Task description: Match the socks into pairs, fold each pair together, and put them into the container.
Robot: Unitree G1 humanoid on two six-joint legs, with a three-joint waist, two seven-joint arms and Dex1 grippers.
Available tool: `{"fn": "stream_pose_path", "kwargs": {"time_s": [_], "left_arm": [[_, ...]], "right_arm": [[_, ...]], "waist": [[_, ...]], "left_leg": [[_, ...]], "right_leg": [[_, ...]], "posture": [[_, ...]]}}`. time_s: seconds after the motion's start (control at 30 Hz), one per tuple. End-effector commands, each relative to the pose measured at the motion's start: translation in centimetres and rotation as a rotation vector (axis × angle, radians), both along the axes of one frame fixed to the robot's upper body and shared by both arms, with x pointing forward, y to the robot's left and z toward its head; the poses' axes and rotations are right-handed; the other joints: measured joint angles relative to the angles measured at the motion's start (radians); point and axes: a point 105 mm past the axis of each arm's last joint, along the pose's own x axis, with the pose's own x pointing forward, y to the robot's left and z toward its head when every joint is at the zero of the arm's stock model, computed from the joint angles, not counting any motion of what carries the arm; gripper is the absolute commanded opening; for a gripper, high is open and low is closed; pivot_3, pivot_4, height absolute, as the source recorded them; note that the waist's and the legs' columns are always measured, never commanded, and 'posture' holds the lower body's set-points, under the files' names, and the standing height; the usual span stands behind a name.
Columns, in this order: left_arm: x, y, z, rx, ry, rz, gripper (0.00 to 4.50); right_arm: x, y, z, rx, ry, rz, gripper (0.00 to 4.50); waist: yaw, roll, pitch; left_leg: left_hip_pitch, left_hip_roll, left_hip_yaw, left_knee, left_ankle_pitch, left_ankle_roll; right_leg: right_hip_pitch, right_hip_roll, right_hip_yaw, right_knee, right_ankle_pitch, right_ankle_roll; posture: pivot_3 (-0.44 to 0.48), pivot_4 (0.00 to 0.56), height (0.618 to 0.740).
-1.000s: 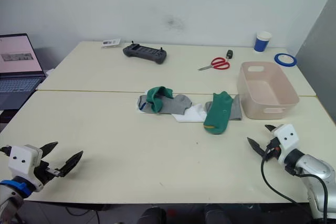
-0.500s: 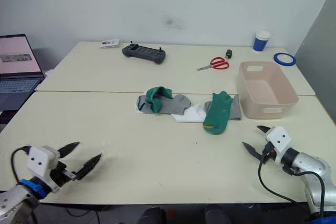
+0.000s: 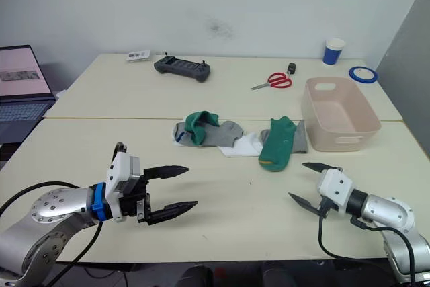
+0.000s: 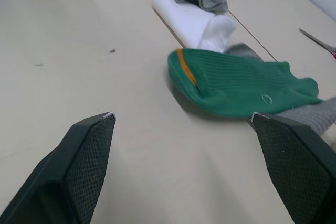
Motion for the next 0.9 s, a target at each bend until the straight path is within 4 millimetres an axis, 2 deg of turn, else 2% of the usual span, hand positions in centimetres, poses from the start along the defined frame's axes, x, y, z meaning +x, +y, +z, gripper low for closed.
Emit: {"fn": "stream_pose_path", "kwargs": {"time_s": [0.03,0.33,0.57,0.73,0.87,0.9], "left_arm": [[0.0,-0.9,0.6,-0.009,-0.032,-0.055,4.5],[0.9,-1.3,-0.1,-0.005,-0.076,-0.059,4.5],[1.1,-1.5,0.1,-0.033,-0.107,-0.034,4.5],[1.2,-2.2,0.6,-0.097,-0.101,-0.005,4.5],[1.1,-3.0,0.2,-0.094,-0.088,-0.019,4.5],[1.3,-3.2,0.3,-0.101,-0.085,-0.02,4.5]], "right_arm": [[1.0,1.0,0.9,-0.017,-0.038,-0.018,4.46],[2.9,2.1,0.3,-0.139,-0.112,-0.007,4.46],[4.6,3.3,-0.3,-0.191,-0.138,0.007,4.46],[4.8,3.5,0.1,-0.181,-0.147,0.019,4.46],[4.7,3.9,-0.2,-0.209,-0.151,0.045,4.46],[5.0,4.0,-0.3,-0.211,-0.15,0.034,4.3]], "waist": [[0.001,0.0,0.0],[0.007,0.0,0.0],[0.005,0.0,0.0],[0.006,0.0,0.0],[0.006,0.0,0.0],[0.006,0.0,0.0]], "left_leg": [[0.0,0.0,0.0,0.0,0.0,0.0],[-0.002,-0.001,0.0,0.001,0.0,0.0],[-0.002,-0.001,0.0,0.001,0.0,0.0],[-0.003,-0.001,-0.001,0.001,0.0,0.0],[-0.003,-0.001,-0.001,0.001,0.0,0.0],[-0.003,-0.001,-0.001,0.001,0.0,0.0]], "right_leg": [[0.0,0.0,0.0,0.0,0.0,0.0],[-0.001,0.0,0.0,-0.001,0.0,0.0],[-0.001,0.0,0.0,0.0,0.0,0.0],[-0.001,0.0,0.0,0.0,0.0,0.0],[-0.001,0.0,-0.001,0.0,0.0,0.0],[-0.001,0.0,-0.001,0.0,0.0,0.0]], "posture": [[0.0,0.15,0.74],[0.0,0.15,0.74],[0.0,0.15,0.74],[0.0,0.15,0.74],[0.0,0.15,0.74],[0.0,0.15,0.74]]}}
